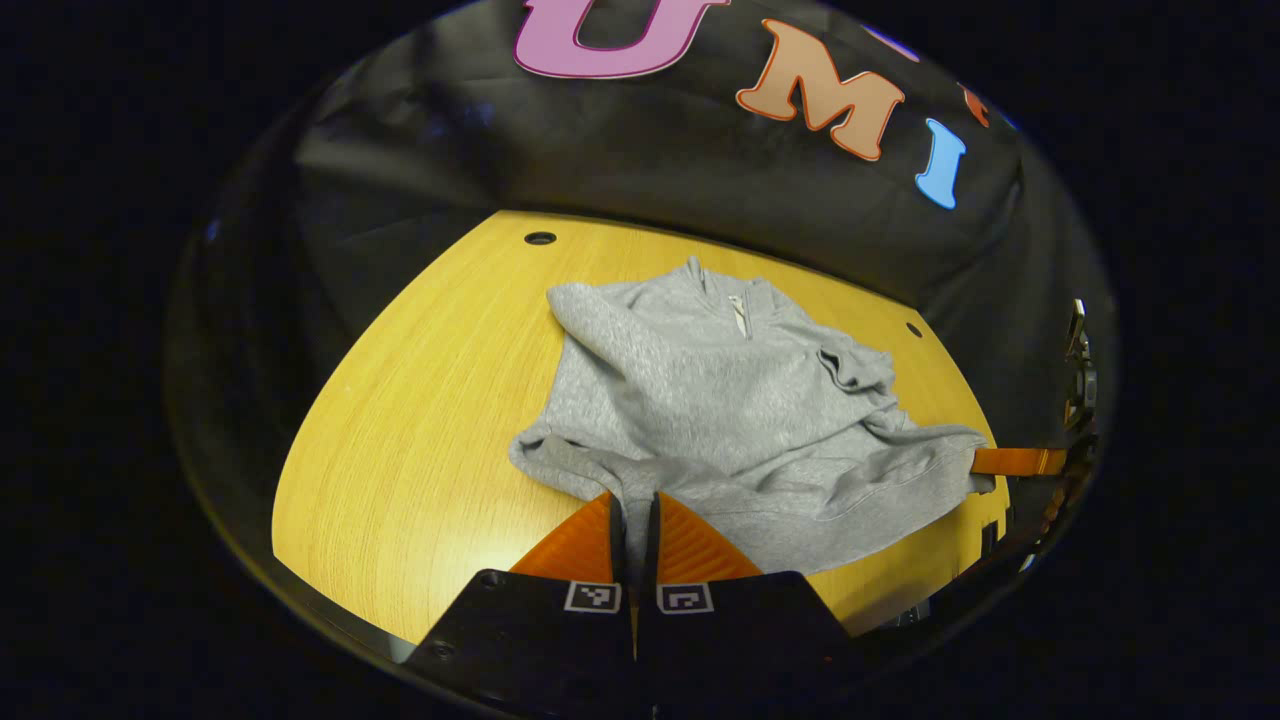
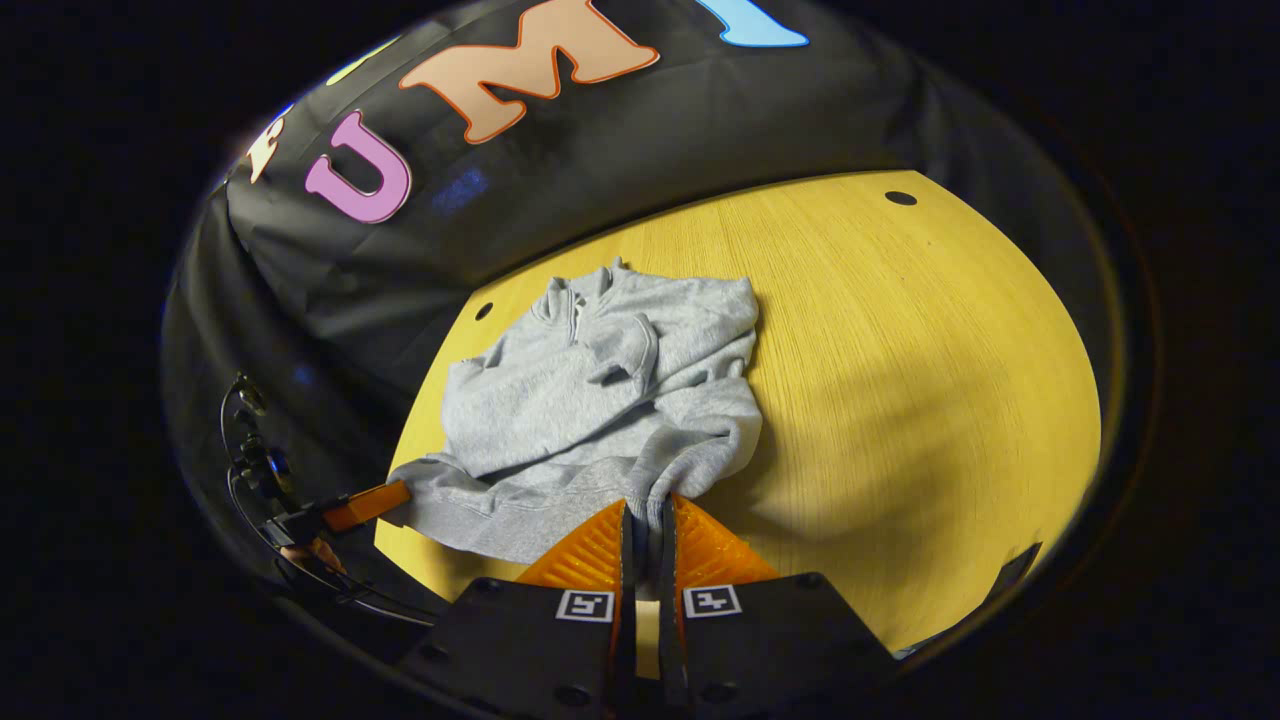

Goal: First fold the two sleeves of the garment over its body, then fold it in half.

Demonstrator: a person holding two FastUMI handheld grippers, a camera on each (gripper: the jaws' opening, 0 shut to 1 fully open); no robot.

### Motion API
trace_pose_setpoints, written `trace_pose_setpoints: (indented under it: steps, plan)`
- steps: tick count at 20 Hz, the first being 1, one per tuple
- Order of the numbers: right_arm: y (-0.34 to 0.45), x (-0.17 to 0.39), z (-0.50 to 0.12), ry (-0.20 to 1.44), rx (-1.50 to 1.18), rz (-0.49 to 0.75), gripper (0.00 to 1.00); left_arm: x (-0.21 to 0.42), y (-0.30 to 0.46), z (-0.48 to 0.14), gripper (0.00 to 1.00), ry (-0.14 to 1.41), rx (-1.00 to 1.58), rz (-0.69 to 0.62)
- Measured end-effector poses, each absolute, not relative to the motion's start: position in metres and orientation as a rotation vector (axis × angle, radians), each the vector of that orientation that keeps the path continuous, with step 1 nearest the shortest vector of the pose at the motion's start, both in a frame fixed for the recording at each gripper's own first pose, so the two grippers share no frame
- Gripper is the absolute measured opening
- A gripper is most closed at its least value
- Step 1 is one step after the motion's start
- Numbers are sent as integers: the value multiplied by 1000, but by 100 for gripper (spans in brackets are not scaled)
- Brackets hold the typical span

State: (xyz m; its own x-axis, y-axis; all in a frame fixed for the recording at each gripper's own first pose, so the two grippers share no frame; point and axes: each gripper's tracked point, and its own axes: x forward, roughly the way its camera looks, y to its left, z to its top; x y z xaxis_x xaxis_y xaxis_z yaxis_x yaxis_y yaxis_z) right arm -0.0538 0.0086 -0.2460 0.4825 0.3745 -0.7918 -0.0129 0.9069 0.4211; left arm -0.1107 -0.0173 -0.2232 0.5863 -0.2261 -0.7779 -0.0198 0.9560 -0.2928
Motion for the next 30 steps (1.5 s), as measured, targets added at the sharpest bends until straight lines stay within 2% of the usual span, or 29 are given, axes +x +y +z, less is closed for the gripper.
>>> trace_pose_setpoints:
  steps: [10, 17, 22, 24, 25, 27, 28, 29, 30]
  plan:
    - [21, 22, -236, 989, 460, 239, 11, -40, -14, -215, 0, 964, -305, -93]
    - [24, 82, -283, 1053, 490, 148, 11, 13, -14, -252, 0, 1087, -306, -84]
    - [30, 97, -323, 1117, 476, 100, 13, 30, -11, -284, 0, 1174, -328, -49]
    - [29, 104, -329, 1106, 471, 74, 19, 32, -10, -287, 3, 1192, -422, -14]
    - [28, 112, -322, 1069, 471, 71, 32, 40, -9, -282, 7, 1168, -461, -11]
    - [30, 129, -302, 968, 479, 74, 76, 65, 6, -273, 14, 1030, -414, -1]
    - [27, 140, -293, 910, 461, 67, 99, 77, 10, -266, 29, 967, -372, 8]
    - [20, 147, -282, 856, 432, 61, 89, 84, 17, -255, 52, 917, -325, 20]
    - [15, 154, -271, 803, 401, 57, 96, 92, 19, -245, 76, 870, -291, 24]
